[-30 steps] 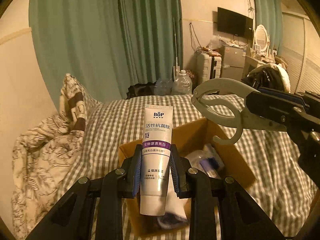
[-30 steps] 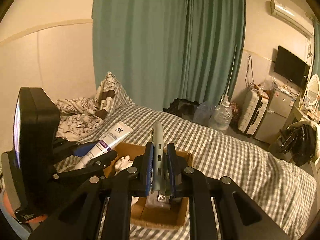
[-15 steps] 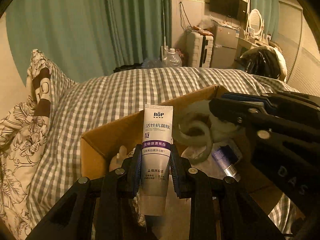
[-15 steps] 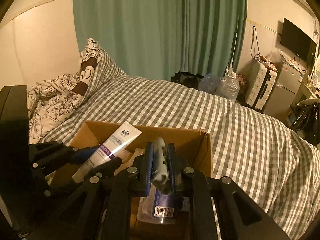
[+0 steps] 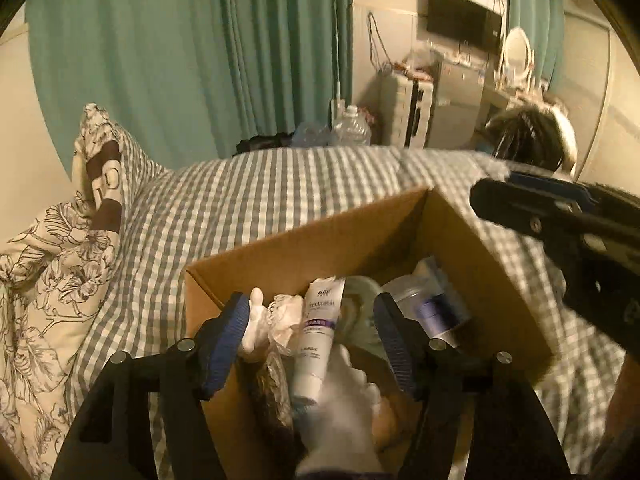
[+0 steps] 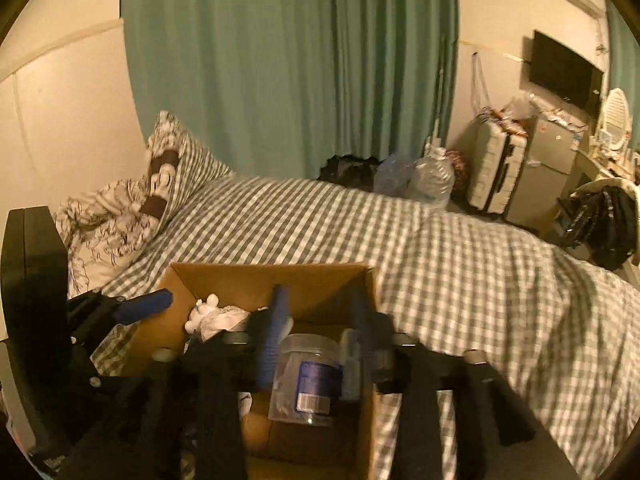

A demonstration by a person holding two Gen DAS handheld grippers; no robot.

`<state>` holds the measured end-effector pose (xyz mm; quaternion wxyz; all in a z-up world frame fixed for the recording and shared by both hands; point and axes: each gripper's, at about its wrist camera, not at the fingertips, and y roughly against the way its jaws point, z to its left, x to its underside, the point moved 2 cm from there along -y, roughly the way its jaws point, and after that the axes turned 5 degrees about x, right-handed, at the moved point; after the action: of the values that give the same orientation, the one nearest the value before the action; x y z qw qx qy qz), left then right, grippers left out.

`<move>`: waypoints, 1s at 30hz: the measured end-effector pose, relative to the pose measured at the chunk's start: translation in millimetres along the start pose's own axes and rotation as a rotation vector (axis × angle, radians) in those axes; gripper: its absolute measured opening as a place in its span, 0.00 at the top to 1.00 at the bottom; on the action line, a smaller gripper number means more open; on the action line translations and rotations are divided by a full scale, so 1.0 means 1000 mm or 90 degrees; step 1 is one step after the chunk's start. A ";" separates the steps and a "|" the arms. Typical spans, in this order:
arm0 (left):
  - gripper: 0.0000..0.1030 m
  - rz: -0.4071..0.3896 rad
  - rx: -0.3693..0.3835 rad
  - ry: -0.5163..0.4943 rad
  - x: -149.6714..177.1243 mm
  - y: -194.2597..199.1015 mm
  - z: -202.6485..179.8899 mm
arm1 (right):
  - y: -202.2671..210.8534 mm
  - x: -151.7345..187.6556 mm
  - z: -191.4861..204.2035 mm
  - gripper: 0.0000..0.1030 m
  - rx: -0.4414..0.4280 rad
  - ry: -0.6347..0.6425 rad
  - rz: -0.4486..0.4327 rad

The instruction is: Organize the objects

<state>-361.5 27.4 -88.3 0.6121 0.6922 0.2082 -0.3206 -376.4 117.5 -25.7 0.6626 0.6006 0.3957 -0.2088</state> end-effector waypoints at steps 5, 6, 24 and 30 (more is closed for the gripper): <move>0.14 -0.058 -0.015 0.018 -0.011 0.053 0.002 | 0.055 -0.011 -0.009 0.35 0.016 -0.021 -0.043; 0.13 -0.070 -0.019 0.019 -0.013 0.063 0.002 | 0.067 -0.014 -0.011 0.30 0.020 -0.023 -0.054; 0.00 -0.266 -0.047 0.013 -0.026 0.226 -0.025 | 0.232 -0.013 -0.021 0.00 0.047 -0.022 -0.210; 0.00 -0.294 -0.068 -0.005 -0.002 0.245 -0.043 | 0.252 0.008 -0.027 0.00 0.077 -0.010 -0.223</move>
<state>-187.6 29.5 89.8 0.5592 0.5916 0.3753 -0.4433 -189.5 192.9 128.3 0.5823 0.5595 0.4755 -0.3490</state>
